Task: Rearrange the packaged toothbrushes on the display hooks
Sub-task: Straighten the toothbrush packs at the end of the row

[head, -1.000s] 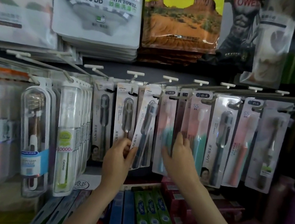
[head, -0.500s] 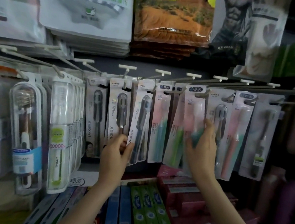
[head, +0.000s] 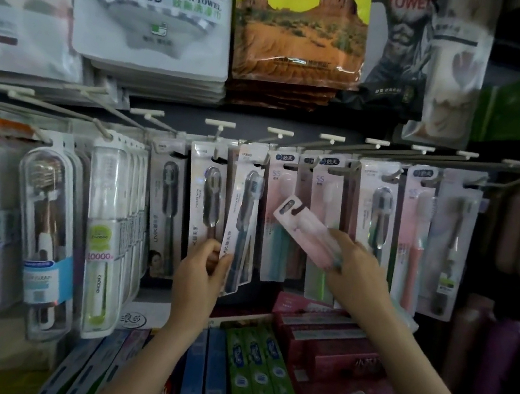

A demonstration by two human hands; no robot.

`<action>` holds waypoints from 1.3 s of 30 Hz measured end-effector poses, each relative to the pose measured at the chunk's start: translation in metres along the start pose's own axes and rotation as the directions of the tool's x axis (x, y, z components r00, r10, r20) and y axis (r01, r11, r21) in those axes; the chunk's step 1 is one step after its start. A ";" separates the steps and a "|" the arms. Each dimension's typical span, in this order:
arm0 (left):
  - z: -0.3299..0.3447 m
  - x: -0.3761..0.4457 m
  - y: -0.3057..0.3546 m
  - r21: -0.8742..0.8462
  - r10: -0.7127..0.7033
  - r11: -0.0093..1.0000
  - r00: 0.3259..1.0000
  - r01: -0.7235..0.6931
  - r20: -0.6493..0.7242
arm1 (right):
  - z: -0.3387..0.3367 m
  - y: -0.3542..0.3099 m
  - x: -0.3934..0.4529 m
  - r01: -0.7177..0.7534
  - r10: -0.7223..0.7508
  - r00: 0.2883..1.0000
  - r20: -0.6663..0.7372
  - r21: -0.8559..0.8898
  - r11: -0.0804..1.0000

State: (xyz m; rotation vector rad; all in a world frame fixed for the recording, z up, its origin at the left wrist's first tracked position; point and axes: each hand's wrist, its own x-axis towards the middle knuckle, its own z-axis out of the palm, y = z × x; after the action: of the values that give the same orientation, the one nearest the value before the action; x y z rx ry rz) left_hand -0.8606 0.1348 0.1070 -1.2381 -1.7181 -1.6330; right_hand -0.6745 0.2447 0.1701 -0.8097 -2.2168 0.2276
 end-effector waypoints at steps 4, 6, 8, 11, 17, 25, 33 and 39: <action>-0.007 0.002 -0.002 0.040 -0.003 0.999 1.000 0.003 0.004 | 0.007 -0.009 0.001 0.009 -0.015 1.000 0.013 0.334 0.943; -0.009 0.002 -0.001 0.043 0.002 0.999 1.000 -0.002 0.000 | 0.010 -0.016 0.007 0.033 -0.029 0.999 -0.018 0.392 0.919; -0.009 0.001 0.001 0.045 0.013 0.999 1.000 -0.013 -0.008 | 0.014 -0.024 0.013 0.046 -0.031 0.999 -0.042 0.388 0.921; -0.008 0.000 0.003 0.065 0.023 0.998 1.000 -0.022 -0.019 | 0.025 -0.030 0.017 0.039 -0.021 0.998 -0.052 0.370 0.928; -0.010 0.001 -0.002 0.078 0.014 0.997 1.000 -0.012 -0.020 | 0.023 -0.028 0.019 0.081 -0.022 0.982 -0.186 0.314 0.946; -0.003 0.001 -0.002 0.033 0.021 0.999 1.000 -0.020 -0.021 | 0.028 -0.039 0.026 0.071 0.008 0.978 -0.209 0.366 0.928; -0.005 0.004 -0.011 0.043 0.025 0.999 1.000 -0.025 -0.019 | 0.044 -0.034 0.027 0.043 0.036 0.986 -0.164 0.453 0.891; 0.006 0.001 -0.009 -0.001 0.023 1.000 0.999 -0.023 -0.025 | 0.091 -0.023 -0.005 -0.055 0.111 0.991 -0.077 0.519 0.853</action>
State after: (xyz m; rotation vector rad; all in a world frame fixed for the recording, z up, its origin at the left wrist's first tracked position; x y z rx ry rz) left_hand -0.8673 0.1417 0.1022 -1.2290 -1.6816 -1.6298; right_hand -0.7480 0.2311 0.1125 -0.5976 -1.8868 0.7712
